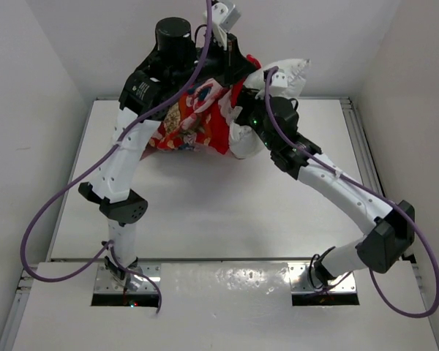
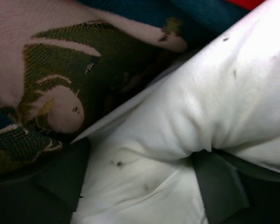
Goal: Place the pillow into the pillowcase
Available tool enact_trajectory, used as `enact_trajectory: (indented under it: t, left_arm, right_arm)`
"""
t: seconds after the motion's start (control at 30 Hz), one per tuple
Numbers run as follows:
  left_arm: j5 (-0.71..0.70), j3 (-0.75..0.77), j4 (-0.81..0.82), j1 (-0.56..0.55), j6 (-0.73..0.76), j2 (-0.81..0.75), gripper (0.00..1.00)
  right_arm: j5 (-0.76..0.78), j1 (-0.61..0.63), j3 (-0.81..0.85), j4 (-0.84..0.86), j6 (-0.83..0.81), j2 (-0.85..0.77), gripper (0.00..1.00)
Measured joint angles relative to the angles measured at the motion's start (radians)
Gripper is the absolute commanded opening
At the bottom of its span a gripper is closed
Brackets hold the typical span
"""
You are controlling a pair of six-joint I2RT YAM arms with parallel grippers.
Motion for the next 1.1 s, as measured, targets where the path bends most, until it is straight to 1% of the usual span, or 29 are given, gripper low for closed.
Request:
enact_trajectory:
  t: [0.03,0.1,0.13,0.23,0.27,0.3,0.33,0.4,0.43,0.5,0.53,0.63,0.7,0.8,0.9,0.97,1.0,1.1]
  left_arm:
    - [-0.013,0.0,-0.001,0.0,0.013,-0.001,0.0]
    - [-0.047,-0.011,-0.006,-0.002,0.051,-0.011,0.0]
    - [-0.068,-0.028,-0.011,-0.004,0.072,-0.024,0.0]
    - [-0.137,-0.096,-0.017,-0.016,0.128,-0.071,0.0]
    - [-0.158,-0.112,-0.018,-0.019,0.145,-0.085,0.0]
    - [-0.175,-0.125,-0.016,-0.023,0.161,-0.097,0.0]
    - [-0.193,-0.132,-0.011,-0.025,0.172,-0.106,0.0]
    - [-0.218,-0.137,0.011,-0.03,0.192,-0.121,0.0]
    - [-0.226,-0.137,0.019,-0.032,0.2,-0.128,0.0]
    - [-0.237,-0.137,0.03,-0.037,0.22,-0.142,0.0]
    - [-0.238,-0.139,0.033,-0.039,0.229,-0.148,0.0]
    - [-0.23,-0.17,0.036,-0.051,0.254,-0.177,0.0]
    - [-0.222,-0.206,0.036,-0.056,0.271,-0.2,0.0]
    - [-0.217,-0.275,0.035,-0.063,0.291,-0.242,0.0]
    - [-0.215,-0.294,0.032,-0.064,0.308,-0.255,0.0]
    - [-0.207,-0.299,0.031,-0.064,0.319,-0.259,0.0]
    - [-0.201,-0.302,0.027,-0.064,0.323,-0.261,0.0]
    - [-0.18,-0.314,0.017,-0.071,0.335,-0.271,0.0]
  right_arm:
    - [-0.004,-0.001,0.024,-0.044,-0.029,-0.001,0.98]
    - [0.002,-0.006,0.039,-0.118,-0.084,-0.027,0.99]
    - [0.009,-0.007,0.036,-0.166,-0.116,-0.055,0.9]
    - [0.039,-0.016,-0.003,-0.256,-0.192,-0.171,0.15]
    - [0.049,-0.021,-0.011,-0.285,-0.208,-0.216,0.13]
    - [0.057,-0.025,-0.012,-0.31,-0.215,-0.257,0.14]
    - [0.062,-0.027,-0.01,-0.329,-0.222,-0.293,0.28]
    - [0.081,-0.029,0.008,-0.368,-0.24,-0.347,0.46]
    - [0.086,-0.031,0.024,-0.381,-0.251,-0.361,0.59]
    - [0.09,-0.042,0.056,-0.396,-0.288,-0.377,0.68]
    - [0.09,-0.047,0.072,-0.407,-0.309,-0.376,0.73]
    - [0.08,-0.069,0.159,-0.477,-0.369,-0.336,0.85]
    - [0.079,-0.087,0.238,-0.52,-0.398,-0.284,0.91]
    - [0.047,-0.107,0.303,-0.543,-0.435,-0.237,0.92]
    - [0.016,-0.119,0.334,-0.566,-0.476,-0.227,0.91]
    - [-0.006,-0.126,0.389,-0.599,-0.505,-0.212,0.96]
    - [-0.022,-0.128,0.444,-0.633,-0.527,-0.193,0.99]
    - [-0.089,-0.134,0.616,-0.729,-0.616,-0.111,0.99]
